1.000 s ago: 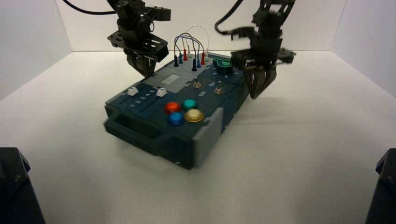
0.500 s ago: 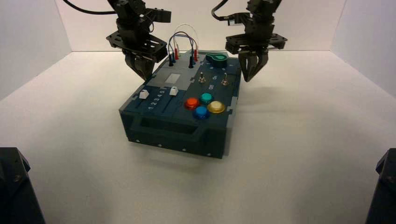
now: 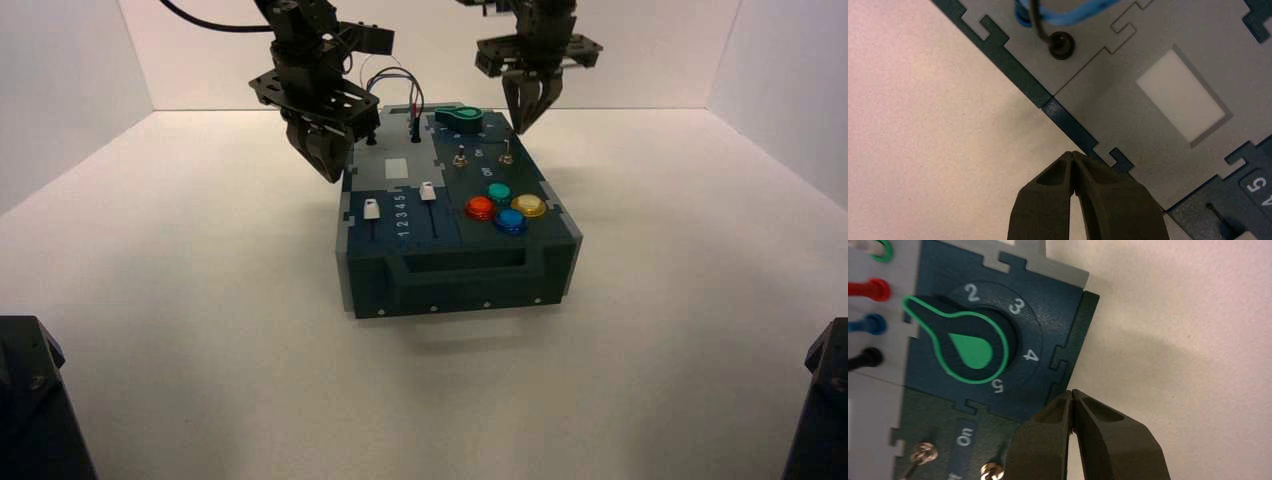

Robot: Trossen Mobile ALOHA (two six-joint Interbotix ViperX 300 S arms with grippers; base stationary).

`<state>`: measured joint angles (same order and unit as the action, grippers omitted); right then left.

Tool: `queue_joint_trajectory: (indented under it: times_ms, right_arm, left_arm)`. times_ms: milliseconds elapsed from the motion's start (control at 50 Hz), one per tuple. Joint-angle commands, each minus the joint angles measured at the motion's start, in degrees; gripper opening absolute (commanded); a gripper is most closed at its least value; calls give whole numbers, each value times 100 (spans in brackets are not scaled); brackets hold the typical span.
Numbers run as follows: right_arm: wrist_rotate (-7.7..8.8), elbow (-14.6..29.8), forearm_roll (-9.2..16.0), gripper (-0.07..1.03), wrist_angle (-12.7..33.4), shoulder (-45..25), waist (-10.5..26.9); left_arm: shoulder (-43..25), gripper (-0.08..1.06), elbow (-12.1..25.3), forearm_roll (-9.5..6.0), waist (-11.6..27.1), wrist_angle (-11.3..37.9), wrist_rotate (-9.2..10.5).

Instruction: Rotate the box counterclockwise.

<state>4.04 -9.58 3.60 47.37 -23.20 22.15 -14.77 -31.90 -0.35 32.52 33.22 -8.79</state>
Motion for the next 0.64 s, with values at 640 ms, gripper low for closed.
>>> queue_joint_trajectory:
  times_ms: [640]
  right_arm:
    - [-26,-1213,62,-2,141,1644,369]
  left_arm:
    - [1459,-3,-668,88,185,-211,202]
